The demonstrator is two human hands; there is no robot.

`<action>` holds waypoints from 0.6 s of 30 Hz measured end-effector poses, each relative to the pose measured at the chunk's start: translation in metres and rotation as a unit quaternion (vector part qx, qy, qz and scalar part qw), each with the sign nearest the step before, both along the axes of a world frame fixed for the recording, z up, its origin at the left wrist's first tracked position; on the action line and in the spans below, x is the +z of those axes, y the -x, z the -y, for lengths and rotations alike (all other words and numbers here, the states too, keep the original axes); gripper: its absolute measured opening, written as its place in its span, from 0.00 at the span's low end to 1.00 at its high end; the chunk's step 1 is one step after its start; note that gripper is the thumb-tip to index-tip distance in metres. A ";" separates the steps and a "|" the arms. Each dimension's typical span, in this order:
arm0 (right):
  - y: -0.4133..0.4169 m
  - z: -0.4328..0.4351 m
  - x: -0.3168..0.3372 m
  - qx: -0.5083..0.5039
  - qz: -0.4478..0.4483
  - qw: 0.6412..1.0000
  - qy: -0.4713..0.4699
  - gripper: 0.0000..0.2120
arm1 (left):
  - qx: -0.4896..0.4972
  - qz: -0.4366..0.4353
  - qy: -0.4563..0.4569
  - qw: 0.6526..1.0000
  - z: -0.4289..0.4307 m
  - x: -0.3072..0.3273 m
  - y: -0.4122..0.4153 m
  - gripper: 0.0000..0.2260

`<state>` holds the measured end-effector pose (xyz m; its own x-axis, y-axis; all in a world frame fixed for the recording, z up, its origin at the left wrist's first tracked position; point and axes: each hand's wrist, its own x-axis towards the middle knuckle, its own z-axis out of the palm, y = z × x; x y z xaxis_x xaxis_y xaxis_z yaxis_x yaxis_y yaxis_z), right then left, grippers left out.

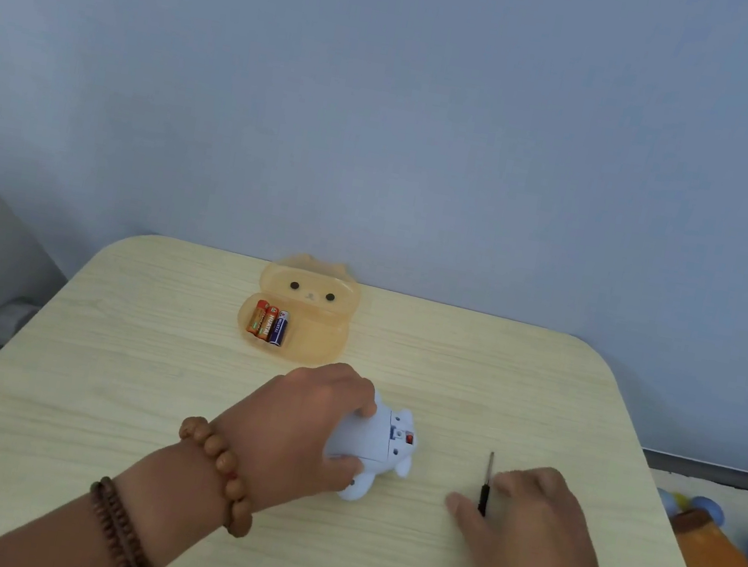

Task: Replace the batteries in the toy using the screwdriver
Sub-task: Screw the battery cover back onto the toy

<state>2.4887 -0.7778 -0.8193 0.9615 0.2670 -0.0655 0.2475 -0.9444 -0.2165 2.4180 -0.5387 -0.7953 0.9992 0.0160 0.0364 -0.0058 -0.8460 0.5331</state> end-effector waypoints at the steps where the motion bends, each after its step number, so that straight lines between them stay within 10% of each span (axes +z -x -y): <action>1: 0.003 -0.001 -0.003 0.004 0.015 1.000 0.011 0.14 | 0.001 -0.001 0.001 1.000 0.000 0.001 0.000 0.19; 12: -0.010 -0.003 0.048 0.127 0.038 0.966 -0.221 0.05 | 0.004 0.000 0.001 1.000 0.005 0.002 -0.002 0.18; 18: -0.011 -0.022 0.057 0.219 0.058 0.954 -0.198 0.05 | 0.003 0.000 -0.010 1.000 0.007 0.003 -0.001 0.18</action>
